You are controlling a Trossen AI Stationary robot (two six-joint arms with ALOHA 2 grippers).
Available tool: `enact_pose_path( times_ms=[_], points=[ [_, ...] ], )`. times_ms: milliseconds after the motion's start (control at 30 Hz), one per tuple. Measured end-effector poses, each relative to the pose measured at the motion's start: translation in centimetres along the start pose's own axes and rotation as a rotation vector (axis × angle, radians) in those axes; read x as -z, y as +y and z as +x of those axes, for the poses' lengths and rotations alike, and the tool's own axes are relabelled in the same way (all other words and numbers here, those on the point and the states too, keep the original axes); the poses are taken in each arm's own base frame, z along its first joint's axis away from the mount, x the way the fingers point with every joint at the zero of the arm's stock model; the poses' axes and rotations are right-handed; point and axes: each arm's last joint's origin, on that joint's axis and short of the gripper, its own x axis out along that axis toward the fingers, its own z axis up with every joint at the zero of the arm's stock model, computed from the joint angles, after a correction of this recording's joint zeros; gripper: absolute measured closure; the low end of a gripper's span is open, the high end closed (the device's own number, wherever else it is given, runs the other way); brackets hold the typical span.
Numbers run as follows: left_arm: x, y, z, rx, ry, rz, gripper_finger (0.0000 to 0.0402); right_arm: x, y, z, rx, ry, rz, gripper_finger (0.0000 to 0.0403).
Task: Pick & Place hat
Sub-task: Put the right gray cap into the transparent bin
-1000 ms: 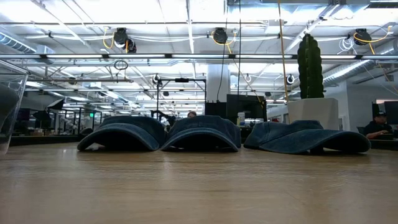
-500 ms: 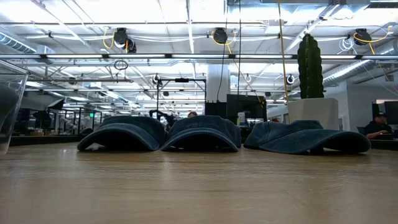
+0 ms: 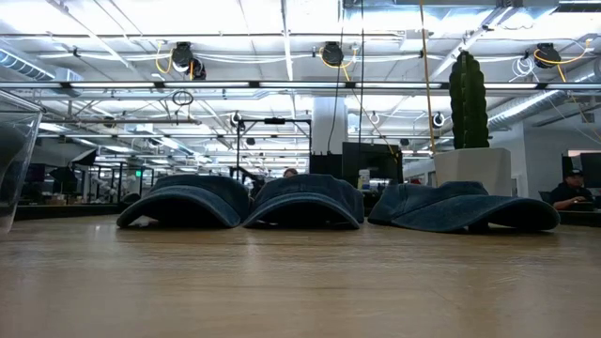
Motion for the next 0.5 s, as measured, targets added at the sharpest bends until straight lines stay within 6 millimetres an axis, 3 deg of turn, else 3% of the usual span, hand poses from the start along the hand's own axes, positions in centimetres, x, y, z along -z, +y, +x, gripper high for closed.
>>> enact_pose_path(
  times_ms=[200,500],
  points=[
    [-0.15,-0.06,0.85,0.029,-0.086,-0.04,0.0341,0.0,0.0,0.0,0.0,0.0,0.0,0.0114],
    [-0.3,-0.44,1.03,0.091,-0.184,0.124,0.0296,0.0,0.0,0.0,0.0,0.0,0.0,0.0114]
  ],
)
